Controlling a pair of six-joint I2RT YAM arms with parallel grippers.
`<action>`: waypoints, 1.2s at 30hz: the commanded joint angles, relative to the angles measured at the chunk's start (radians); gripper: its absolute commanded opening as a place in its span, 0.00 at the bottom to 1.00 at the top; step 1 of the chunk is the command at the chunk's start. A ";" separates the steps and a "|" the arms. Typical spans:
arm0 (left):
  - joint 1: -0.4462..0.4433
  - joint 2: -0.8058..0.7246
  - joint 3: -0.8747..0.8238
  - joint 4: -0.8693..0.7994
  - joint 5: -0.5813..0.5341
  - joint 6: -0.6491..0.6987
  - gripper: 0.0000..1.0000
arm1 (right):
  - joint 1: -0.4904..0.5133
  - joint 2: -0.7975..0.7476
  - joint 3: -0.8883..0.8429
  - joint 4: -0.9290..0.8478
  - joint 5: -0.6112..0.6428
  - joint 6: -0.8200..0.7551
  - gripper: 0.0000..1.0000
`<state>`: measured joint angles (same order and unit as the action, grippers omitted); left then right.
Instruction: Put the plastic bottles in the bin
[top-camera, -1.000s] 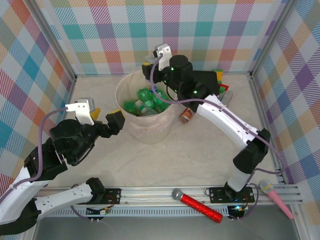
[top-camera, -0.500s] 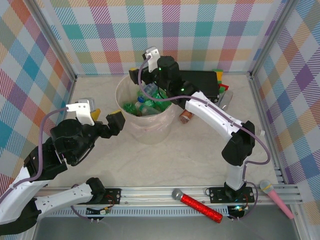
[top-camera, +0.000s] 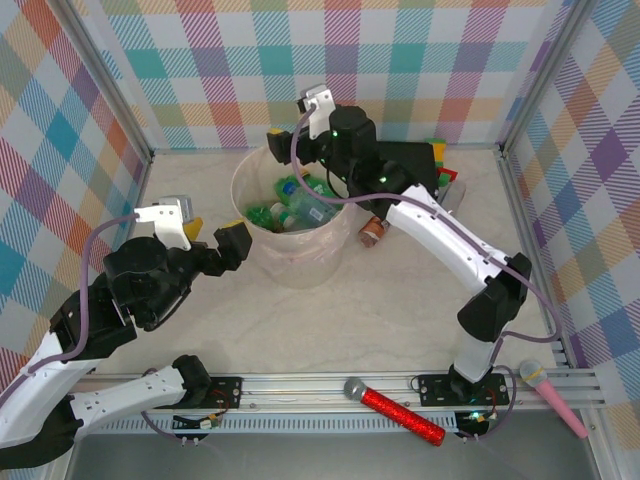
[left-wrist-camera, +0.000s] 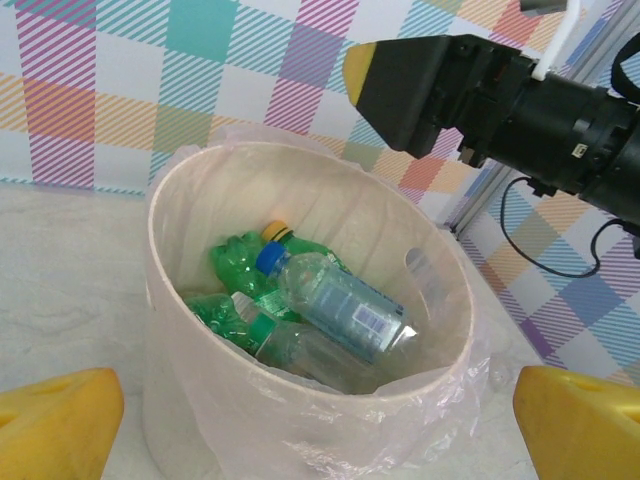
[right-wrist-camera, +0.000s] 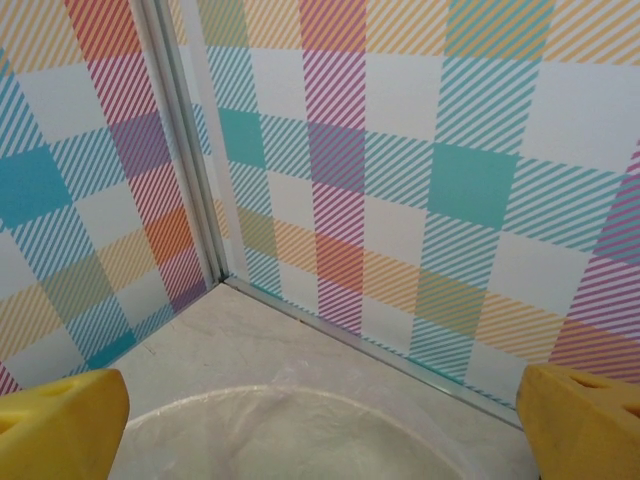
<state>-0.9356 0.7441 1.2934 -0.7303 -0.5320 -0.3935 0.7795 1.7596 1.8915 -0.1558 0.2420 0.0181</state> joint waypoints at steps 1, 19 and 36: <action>-0.009 0.001 0.007 0.005 0.021 -0.004 1.00 | 0.003 -0.048 -0.022 -0.051 0.055 0.021 0.99; -0.009 0.188 0.095 -0.034 0.307 0.048 1.00 | -0.298 -0.299 -0.299 -0.358 0.039 0.433 0.99; -0.009 0.189 0.095 -0.035 0.298 0.042 1.00 | -0.549 -0.130 -0.451 -0.436 -0.213 0.561 0.98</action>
<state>-0.9356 0.9531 1.3621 -0.7578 -0.2214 -0.3656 0.2337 1.5829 1.4147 -0.5472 0.0895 0.5480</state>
